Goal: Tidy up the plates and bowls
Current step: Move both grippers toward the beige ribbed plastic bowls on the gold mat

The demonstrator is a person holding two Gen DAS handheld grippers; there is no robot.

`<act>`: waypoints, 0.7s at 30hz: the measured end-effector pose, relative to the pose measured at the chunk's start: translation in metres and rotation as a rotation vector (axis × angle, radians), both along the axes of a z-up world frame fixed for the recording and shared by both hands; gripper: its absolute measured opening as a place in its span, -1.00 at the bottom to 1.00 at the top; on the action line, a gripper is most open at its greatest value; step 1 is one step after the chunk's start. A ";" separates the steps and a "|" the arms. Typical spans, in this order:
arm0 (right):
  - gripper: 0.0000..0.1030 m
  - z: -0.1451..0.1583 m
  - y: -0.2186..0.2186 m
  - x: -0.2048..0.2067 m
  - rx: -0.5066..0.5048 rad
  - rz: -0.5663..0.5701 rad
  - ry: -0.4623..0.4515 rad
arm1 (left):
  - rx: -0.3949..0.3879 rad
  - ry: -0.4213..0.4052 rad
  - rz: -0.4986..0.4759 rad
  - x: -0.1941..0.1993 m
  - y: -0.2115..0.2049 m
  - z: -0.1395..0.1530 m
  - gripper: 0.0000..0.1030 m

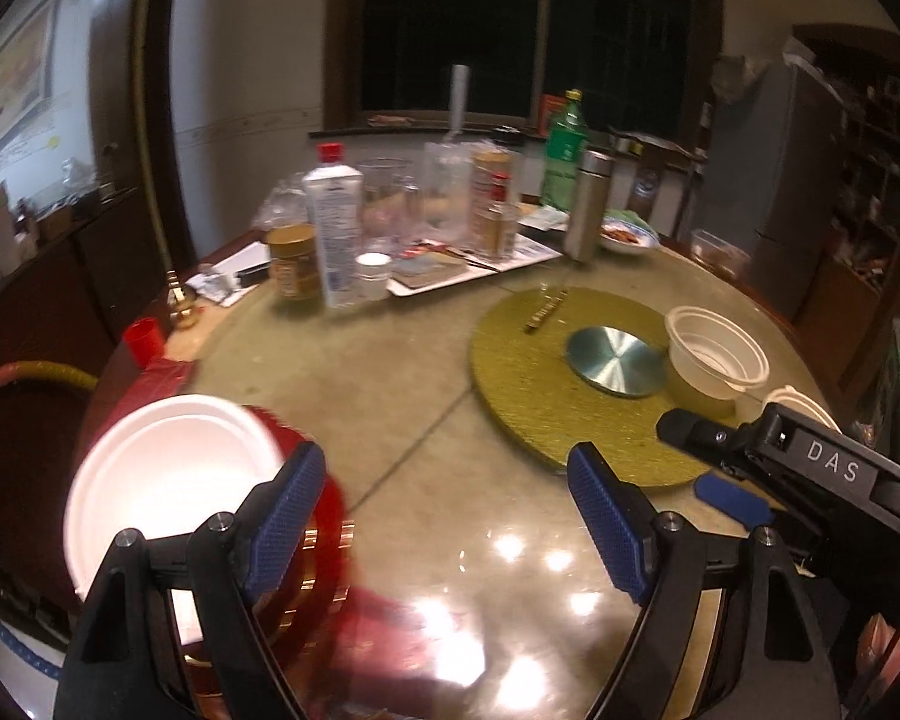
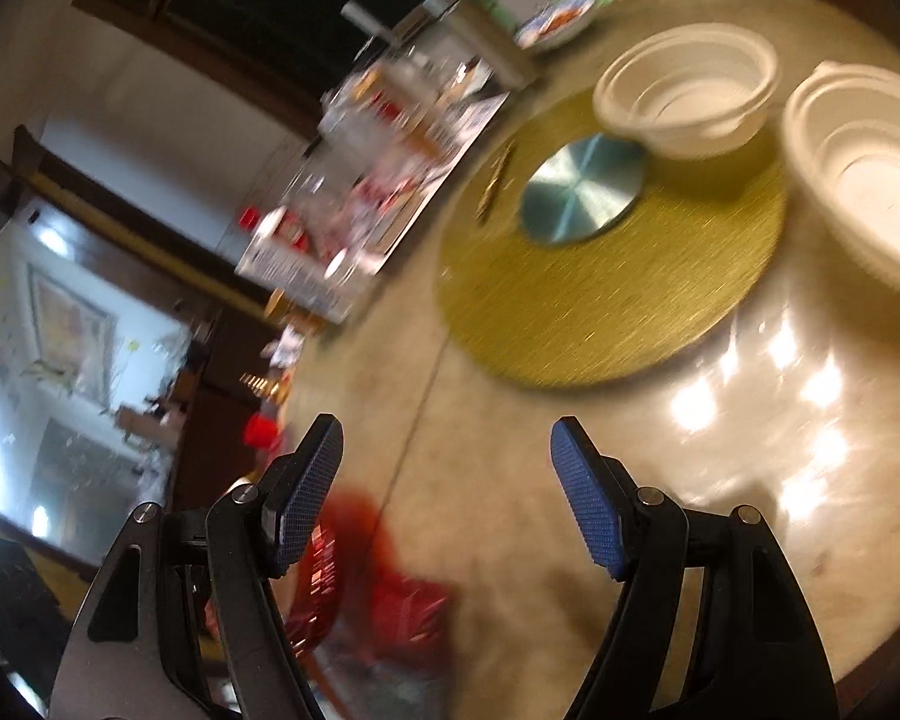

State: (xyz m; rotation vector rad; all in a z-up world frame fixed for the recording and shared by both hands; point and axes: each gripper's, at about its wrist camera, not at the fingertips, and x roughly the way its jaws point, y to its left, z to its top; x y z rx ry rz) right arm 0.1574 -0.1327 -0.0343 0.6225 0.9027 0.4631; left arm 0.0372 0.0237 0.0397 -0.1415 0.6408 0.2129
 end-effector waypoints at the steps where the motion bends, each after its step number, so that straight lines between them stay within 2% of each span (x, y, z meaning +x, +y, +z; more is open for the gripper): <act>1: 0.42 0.001 -0.006 0.001 -0.019 -0.019 -0.016 | 0.001 0.005 -0.008 0.004 -0.004 -0.002 0.61; 6: 0.42 0.006 -0.027 0.009 -0.119 -0.096 -0.081 | 0.005 0.045 -0.024 0.030 -0.020 -0.015 0.61; 11: 0.42 0.008 -0.041 0.015 -0.173 -0.152 -0.134 | -0.010 0.075 -0.030 0.055 -0.030 -0.028 0.61; 18: 0.42 0.008 -0.056 0.014 -0.184 -0.263 -0.221 | -0.030 0.110 -0.046 0.089 -0.045 -0.043 0.61; 21: 0.42 0.005 -0.063 0.014 -0.168 -0.305 -0.230 | -0.042 0.127 -0.053 0.101 -0.050 -0.050 0.61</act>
